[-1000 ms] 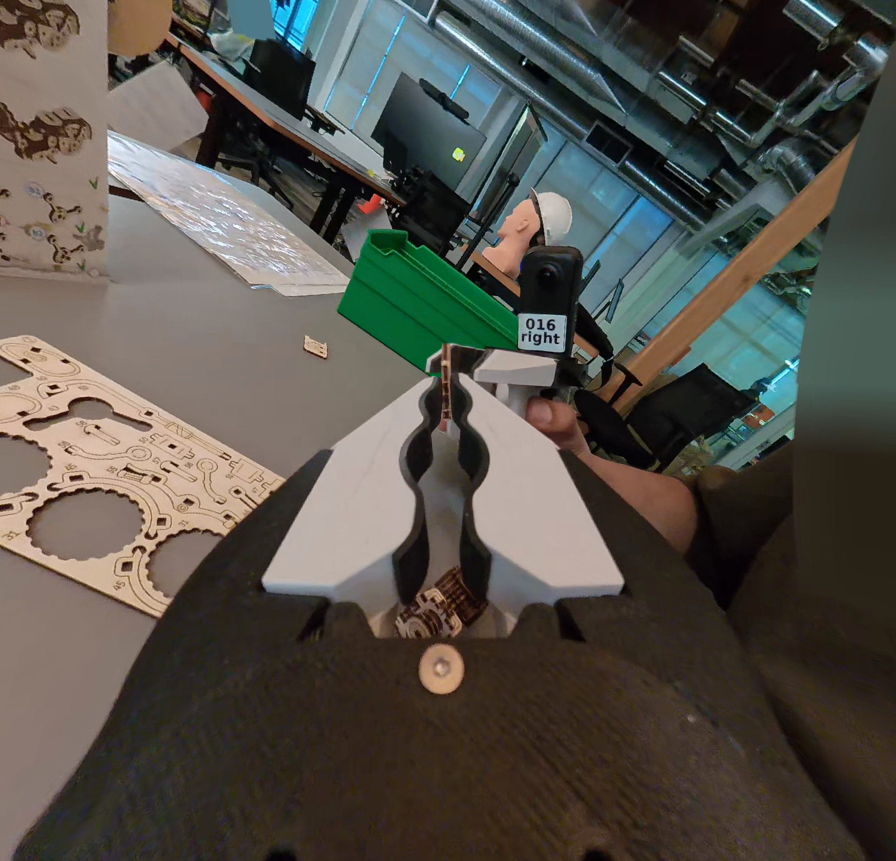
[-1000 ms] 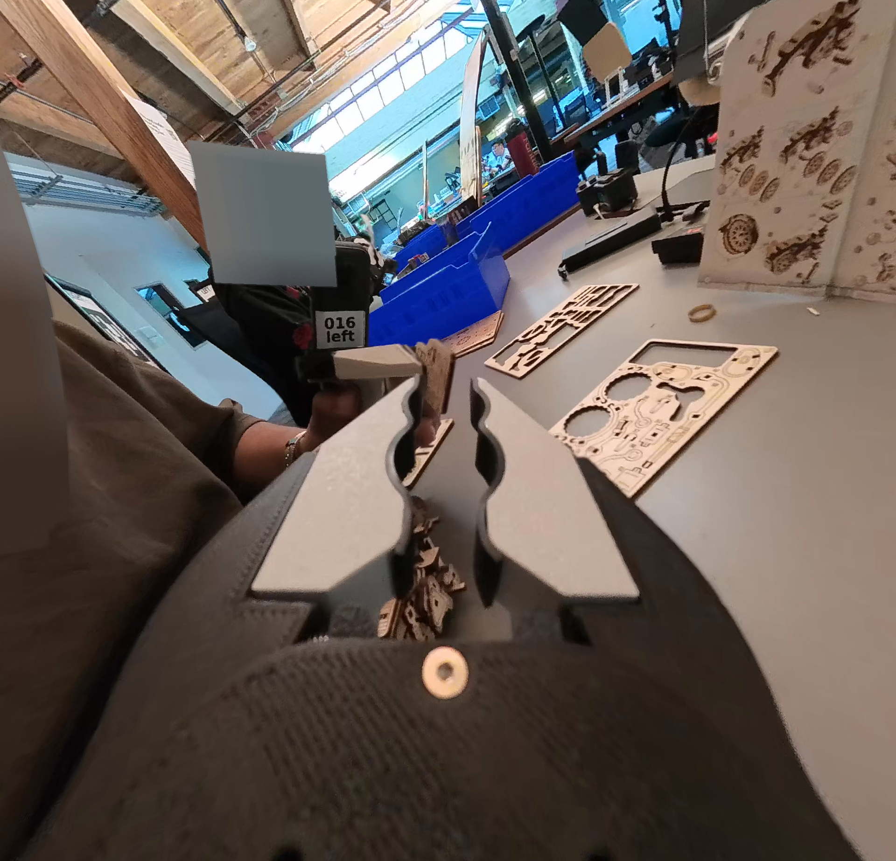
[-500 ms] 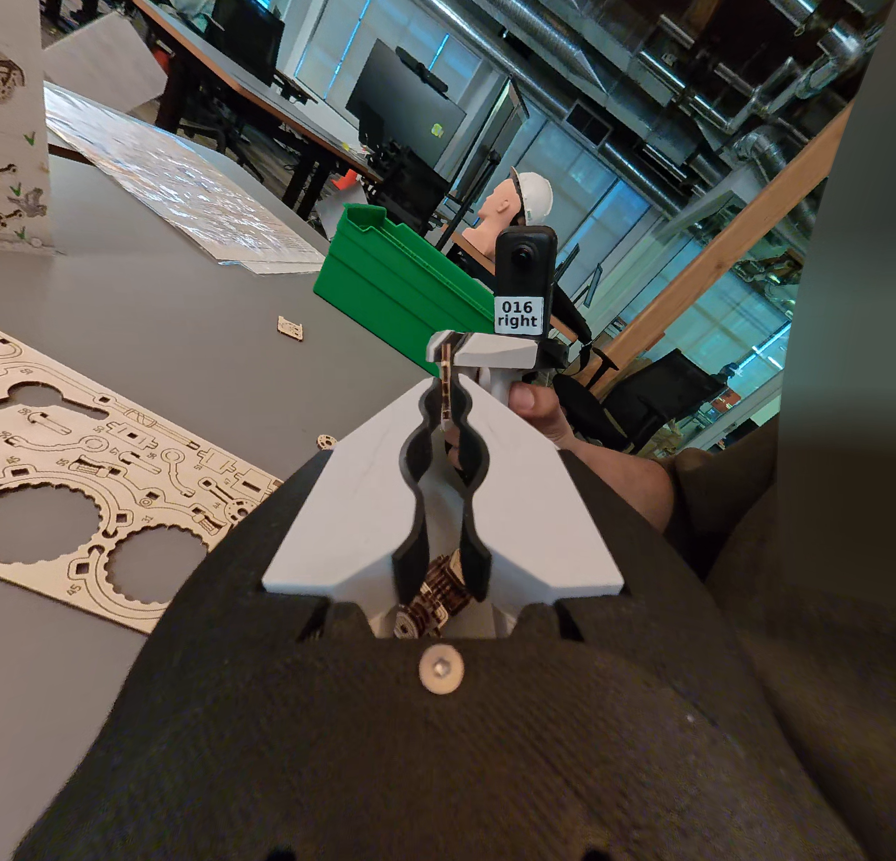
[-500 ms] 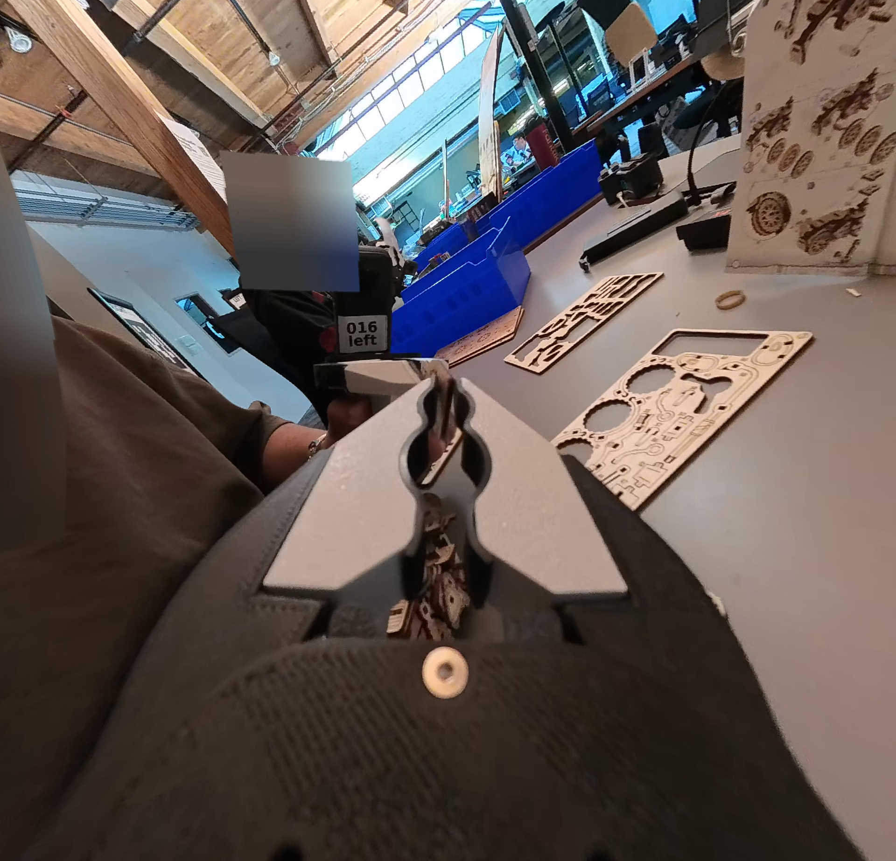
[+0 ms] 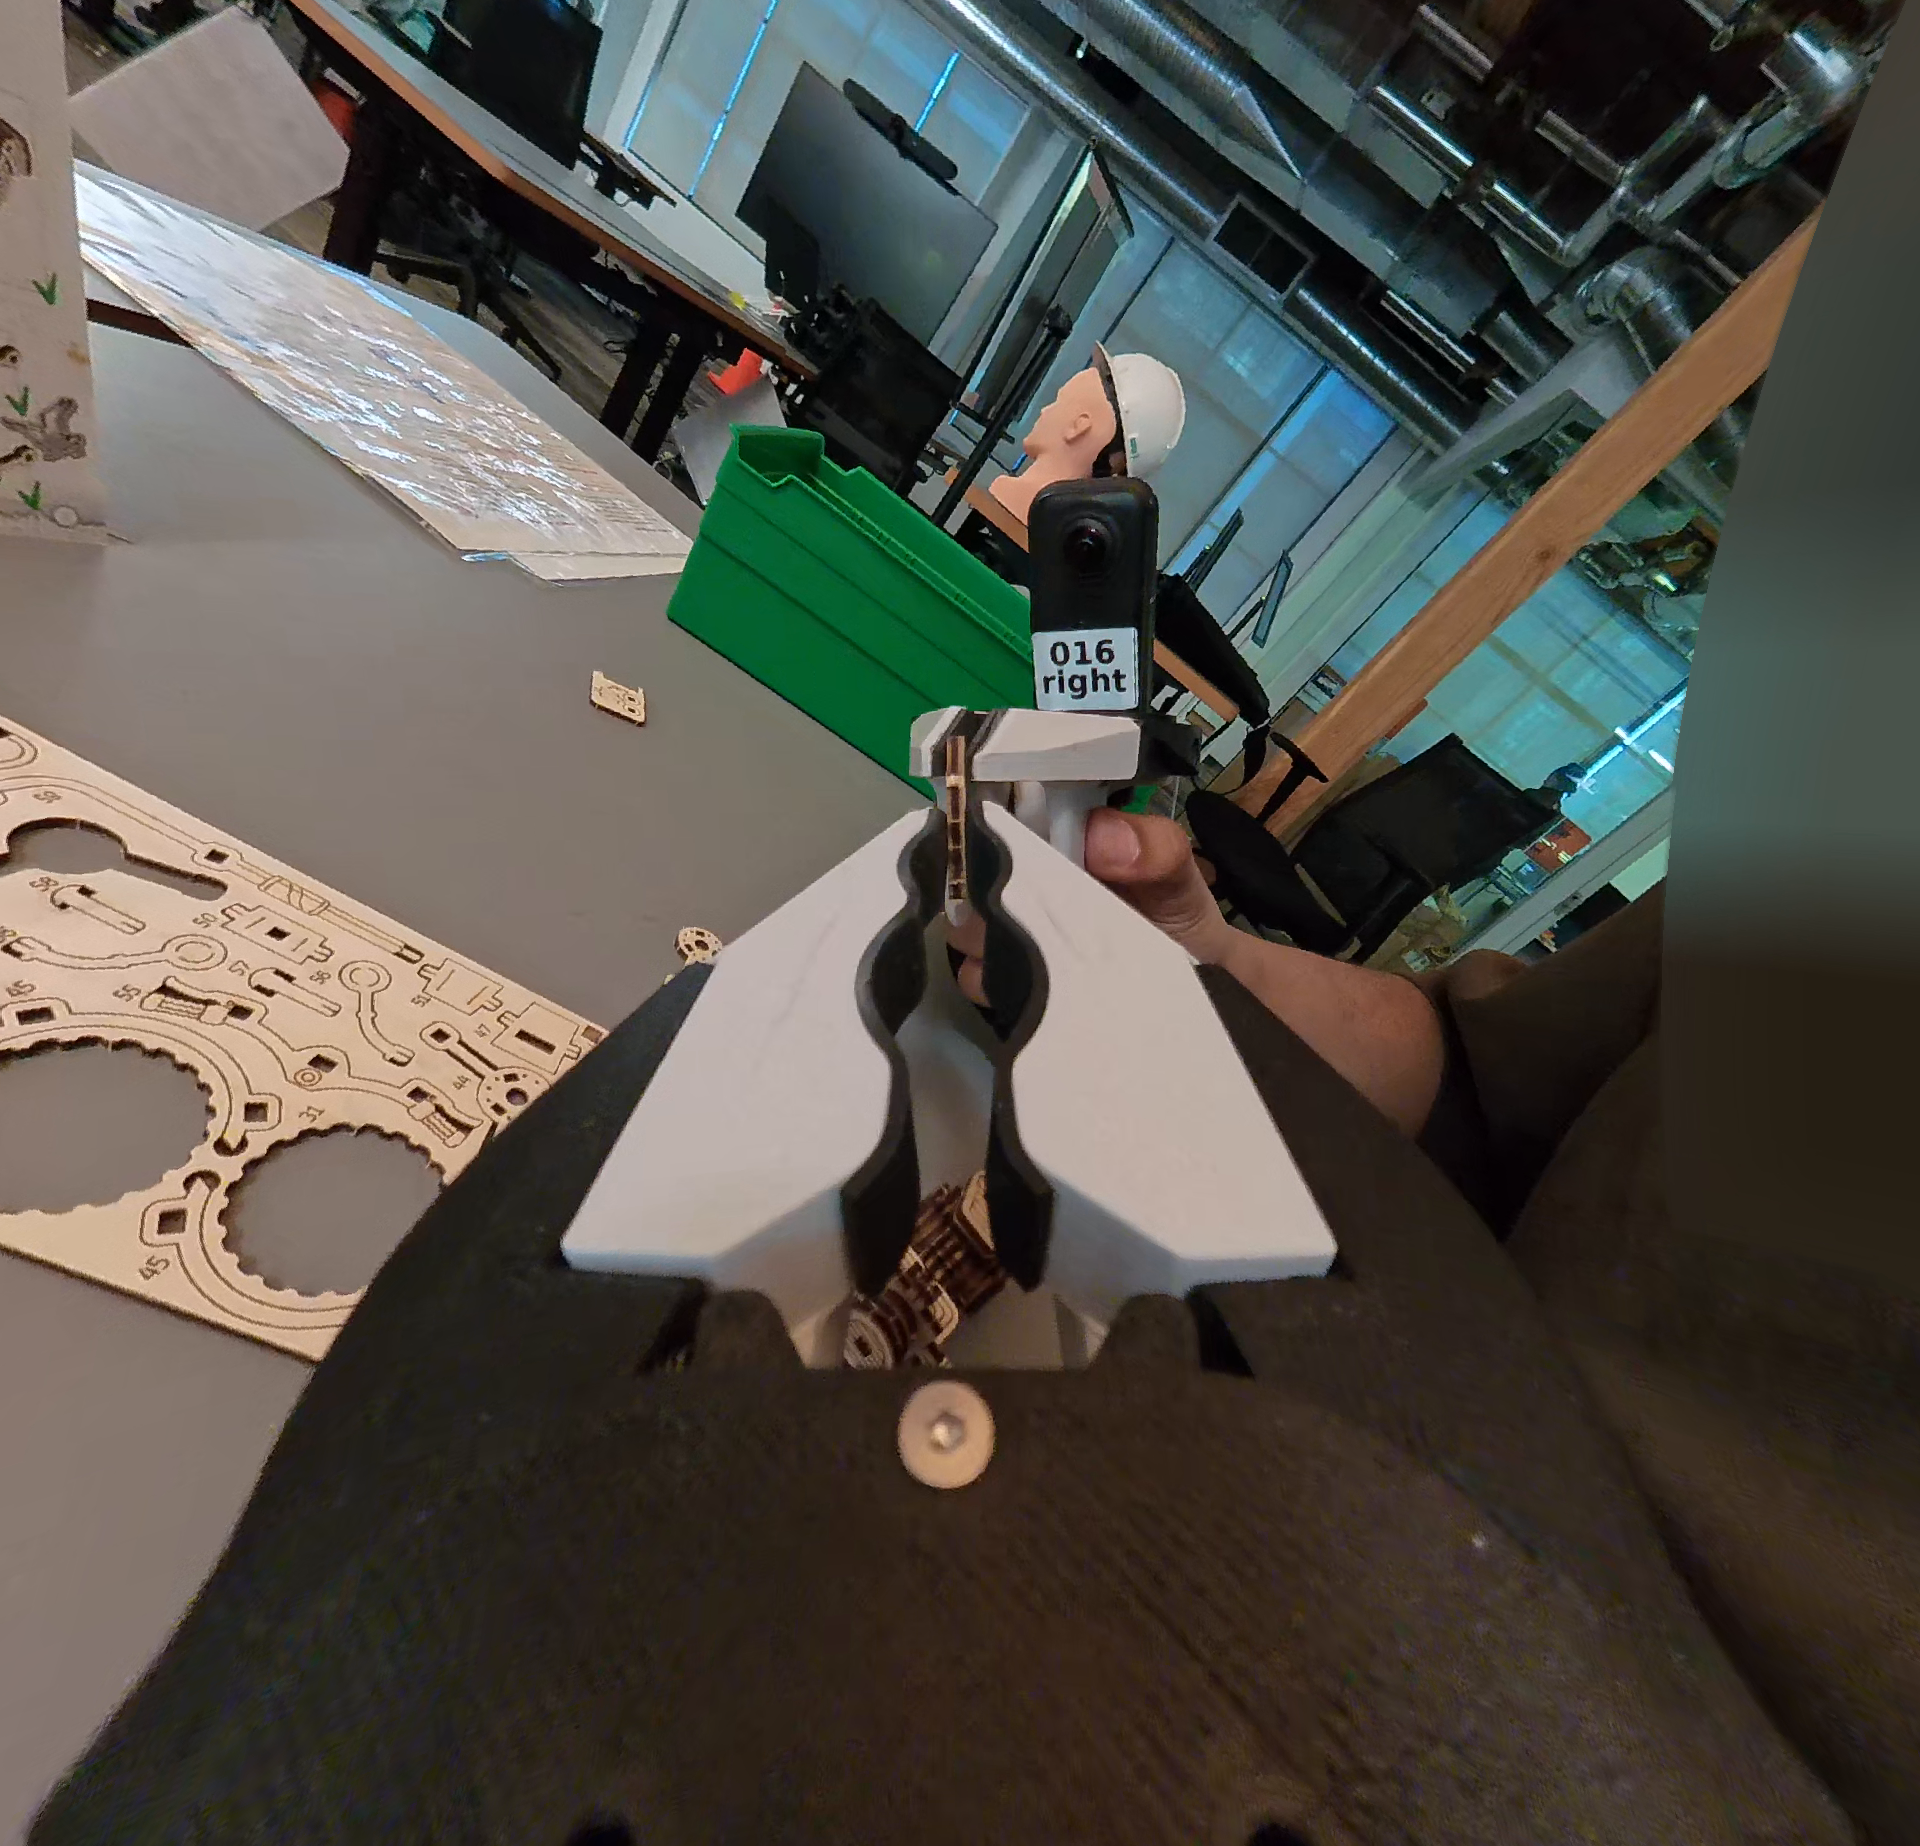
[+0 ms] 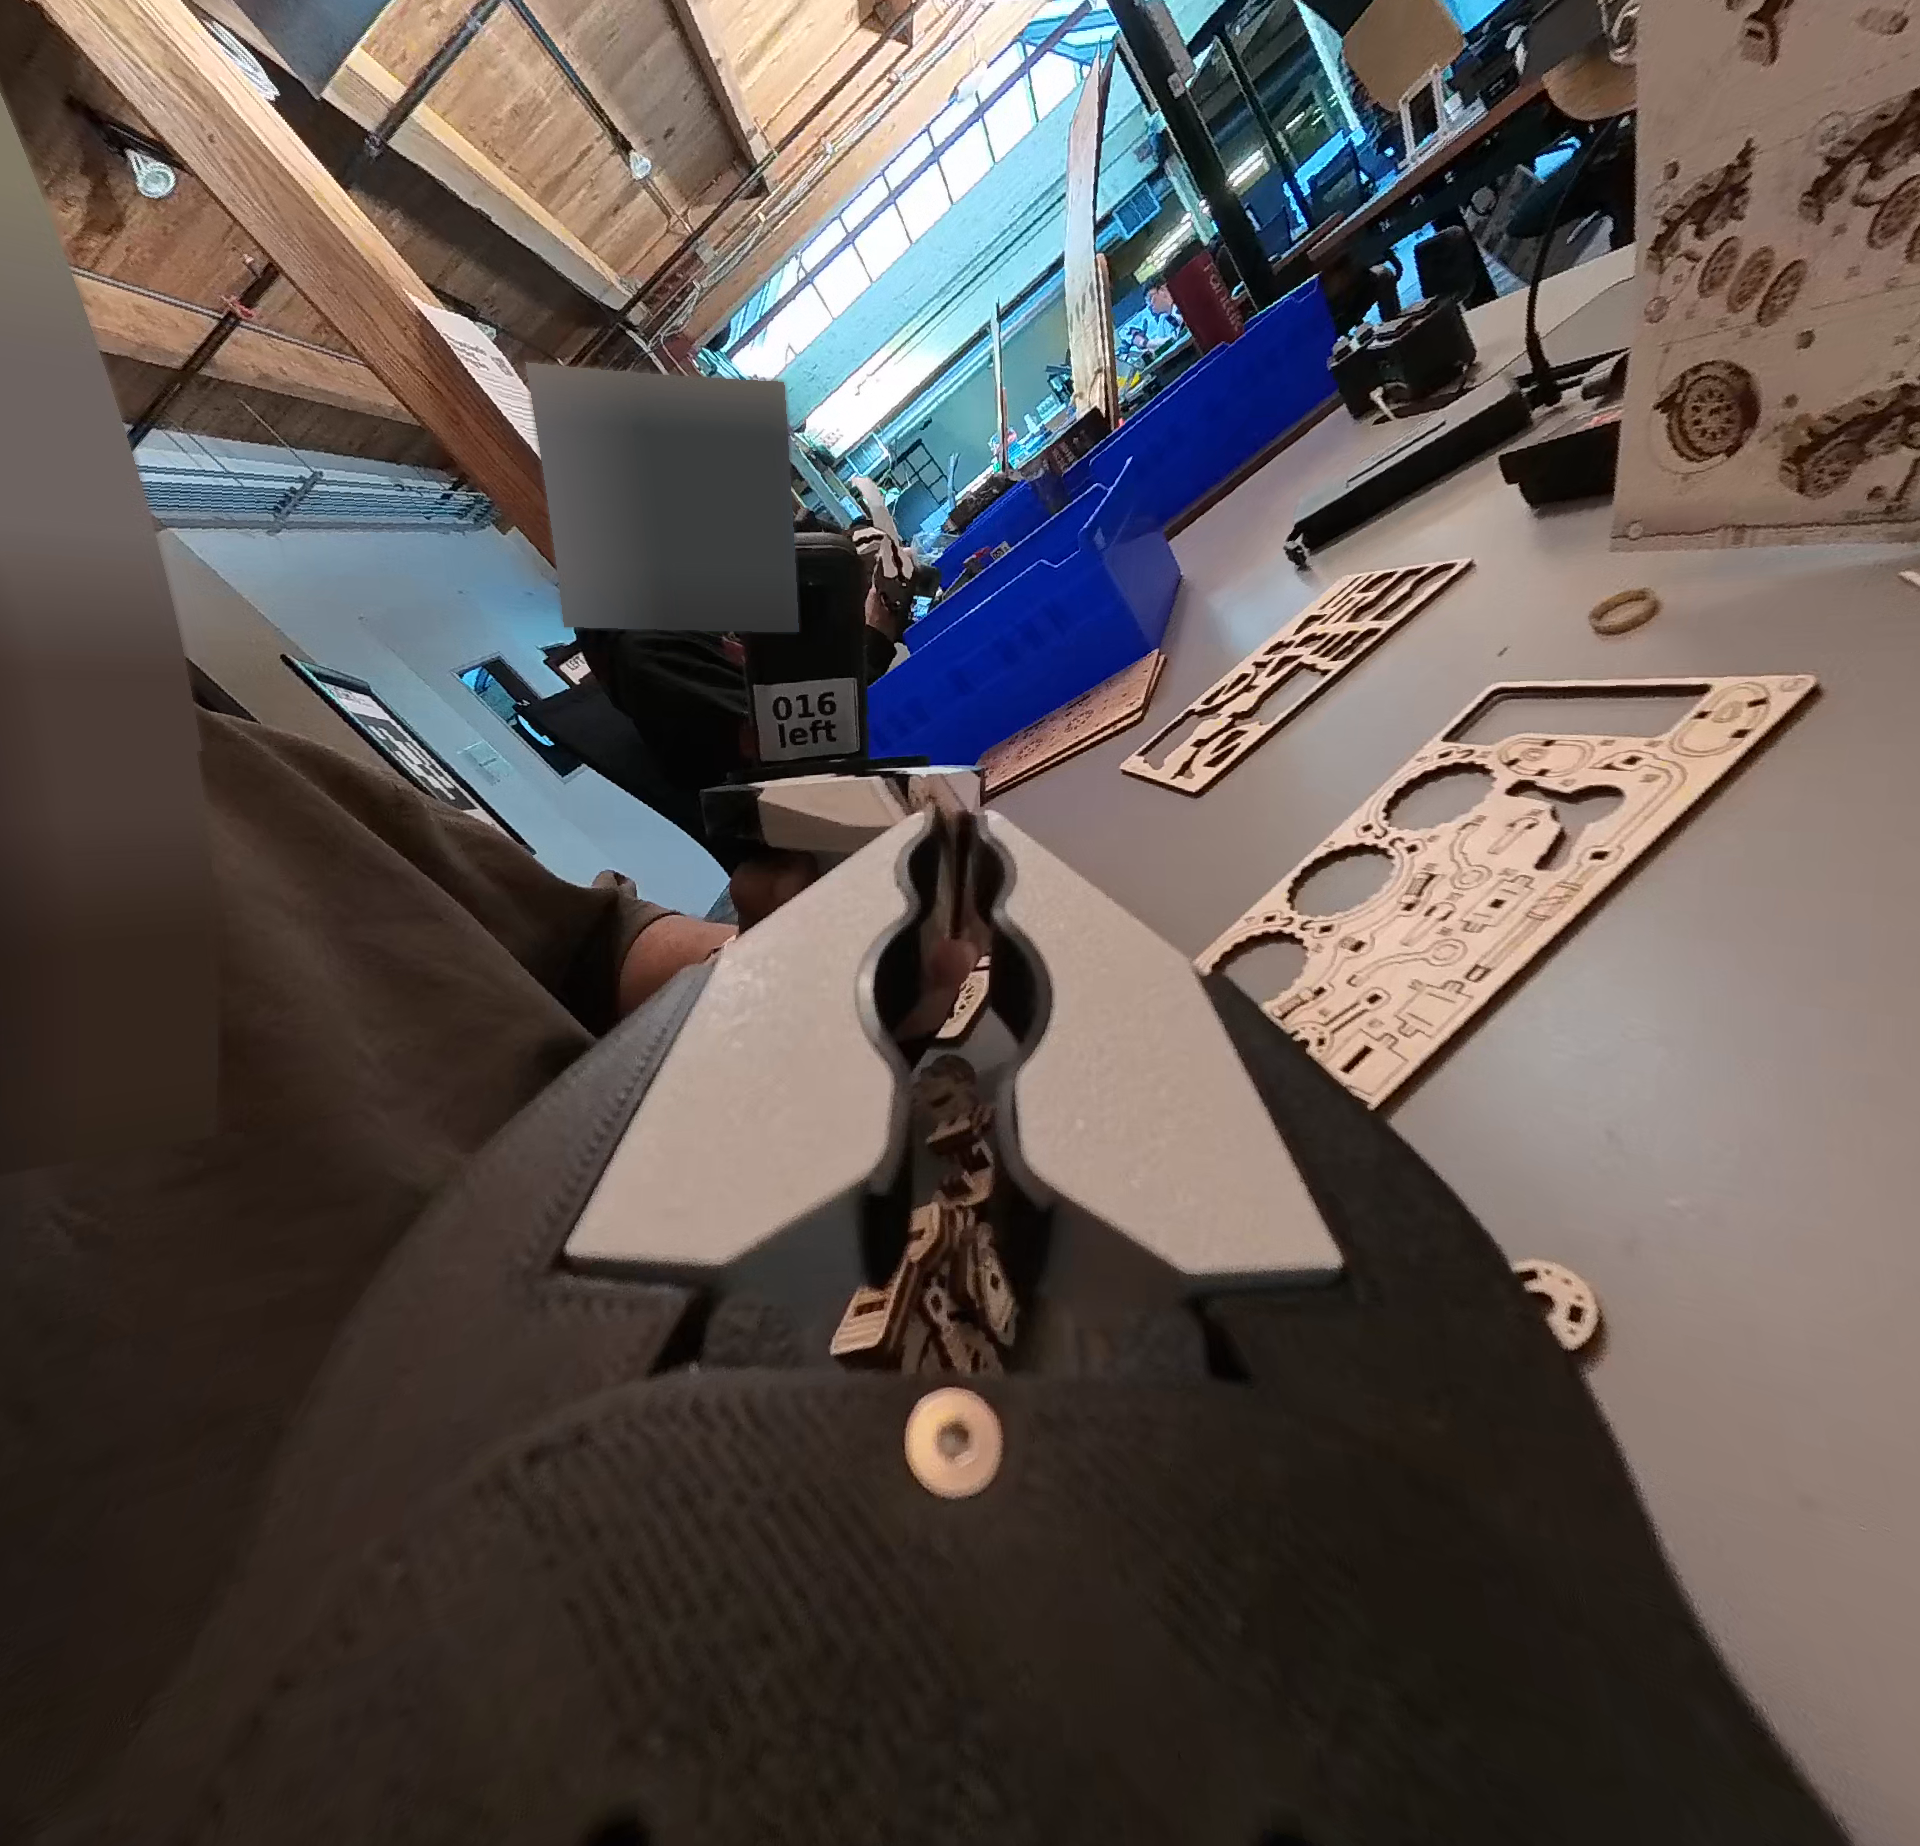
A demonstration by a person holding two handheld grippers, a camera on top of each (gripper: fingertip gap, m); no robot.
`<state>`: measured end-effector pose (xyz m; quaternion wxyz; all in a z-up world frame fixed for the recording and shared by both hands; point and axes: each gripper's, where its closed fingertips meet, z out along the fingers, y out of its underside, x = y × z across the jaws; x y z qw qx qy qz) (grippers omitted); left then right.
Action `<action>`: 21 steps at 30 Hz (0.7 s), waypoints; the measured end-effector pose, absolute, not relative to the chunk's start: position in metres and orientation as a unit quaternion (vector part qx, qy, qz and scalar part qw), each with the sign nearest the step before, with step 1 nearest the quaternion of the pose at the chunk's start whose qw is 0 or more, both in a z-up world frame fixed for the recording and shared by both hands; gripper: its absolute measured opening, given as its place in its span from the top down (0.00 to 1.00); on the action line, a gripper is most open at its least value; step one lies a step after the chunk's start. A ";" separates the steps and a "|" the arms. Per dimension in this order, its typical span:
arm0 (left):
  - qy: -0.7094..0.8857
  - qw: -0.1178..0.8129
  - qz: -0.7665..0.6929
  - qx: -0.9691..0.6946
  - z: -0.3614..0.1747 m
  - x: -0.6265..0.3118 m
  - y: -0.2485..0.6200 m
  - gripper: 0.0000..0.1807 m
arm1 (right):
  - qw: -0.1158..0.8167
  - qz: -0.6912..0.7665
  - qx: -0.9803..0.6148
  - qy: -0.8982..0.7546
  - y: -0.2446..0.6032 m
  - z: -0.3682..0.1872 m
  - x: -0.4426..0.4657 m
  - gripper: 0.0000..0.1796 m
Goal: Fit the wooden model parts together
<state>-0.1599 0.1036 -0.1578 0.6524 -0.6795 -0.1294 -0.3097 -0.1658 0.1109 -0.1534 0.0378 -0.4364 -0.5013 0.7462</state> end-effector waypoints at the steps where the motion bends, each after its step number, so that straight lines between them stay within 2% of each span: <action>1: -0.129 0.652 -0.310 -0.680 -0.158 -0.160 0.104 1.00 | 0.037 0.747 -0.437 -0.501 0.111 -0.154 -0.166 0.98; 21: -0.131 0.652 -0.307 -0.681 -0.158 -0.160 0.104 1.00 | 0.037 0.750 -0.435 -0.497 0.112 -0.152 -0.166 0.98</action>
